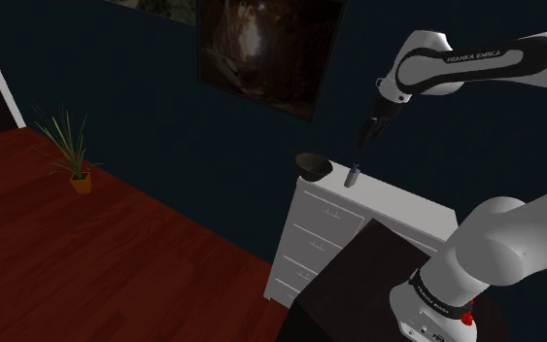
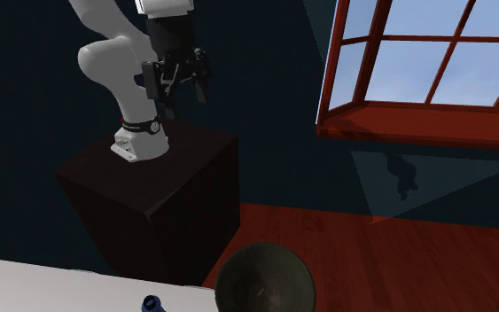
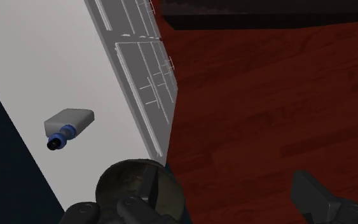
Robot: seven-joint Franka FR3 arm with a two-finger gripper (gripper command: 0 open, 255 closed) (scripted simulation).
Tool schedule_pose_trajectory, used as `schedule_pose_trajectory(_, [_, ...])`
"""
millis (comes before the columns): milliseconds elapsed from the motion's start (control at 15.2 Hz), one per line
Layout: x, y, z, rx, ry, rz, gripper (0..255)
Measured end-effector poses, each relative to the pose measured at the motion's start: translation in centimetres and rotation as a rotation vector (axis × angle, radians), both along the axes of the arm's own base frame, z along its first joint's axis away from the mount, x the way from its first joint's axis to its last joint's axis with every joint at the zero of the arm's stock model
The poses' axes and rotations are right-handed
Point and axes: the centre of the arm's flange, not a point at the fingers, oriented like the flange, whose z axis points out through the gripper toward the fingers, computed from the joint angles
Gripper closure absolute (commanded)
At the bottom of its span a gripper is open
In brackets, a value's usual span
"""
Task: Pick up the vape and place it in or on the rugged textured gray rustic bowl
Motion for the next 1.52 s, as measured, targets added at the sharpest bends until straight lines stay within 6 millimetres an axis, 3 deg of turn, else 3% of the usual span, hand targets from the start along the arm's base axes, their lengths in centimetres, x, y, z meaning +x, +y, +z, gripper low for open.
schedule_pose_trajectory(1518, [7.4, -24.4, -18.6, 0.081, 0.046, 0.039, 0])
